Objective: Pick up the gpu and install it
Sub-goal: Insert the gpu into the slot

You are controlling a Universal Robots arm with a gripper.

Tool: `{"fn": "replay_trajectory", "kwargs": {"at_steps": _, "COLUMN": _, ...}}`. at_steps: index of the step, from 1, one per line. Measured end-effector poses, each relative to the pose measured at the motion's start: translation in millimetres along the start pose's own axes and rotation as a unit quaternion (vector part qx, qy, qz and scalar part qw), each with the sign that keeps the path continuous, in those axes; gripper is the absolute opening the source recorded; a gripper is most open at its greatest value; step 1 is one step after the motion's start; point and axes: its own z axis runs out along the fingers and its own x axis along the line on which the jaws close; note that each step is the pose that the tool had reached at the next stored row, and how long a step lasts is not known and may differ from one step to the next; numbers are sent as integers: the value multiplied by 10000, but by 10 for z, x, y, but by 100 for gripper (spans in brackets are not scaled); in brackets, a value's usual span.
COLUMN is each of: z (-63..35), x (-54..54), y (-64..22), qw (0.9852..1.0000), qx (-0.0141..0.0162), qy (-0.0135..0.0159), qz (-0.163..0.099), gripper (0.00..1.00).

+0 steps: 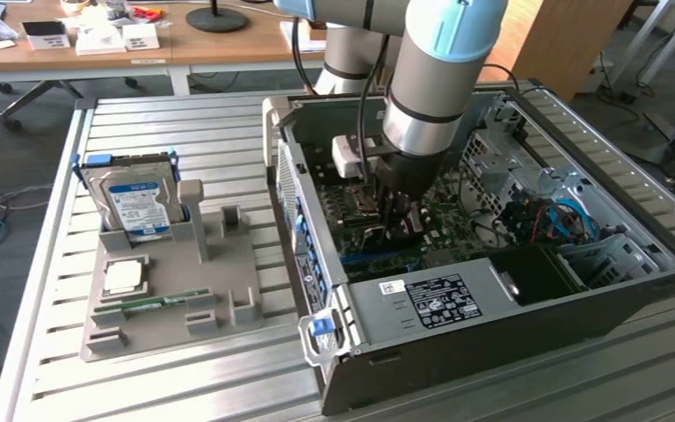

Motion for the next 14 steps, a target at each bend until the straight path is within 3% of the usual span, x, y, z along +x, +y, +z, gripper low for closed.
{"fn": "replay_trajectory", "kwargs": {"at_steps": 14, "z": 8, "x": 0, "y": 0, "qw": 10000, "qx": 1, "qy": -2, "qz": 0, "gripper": 27}}
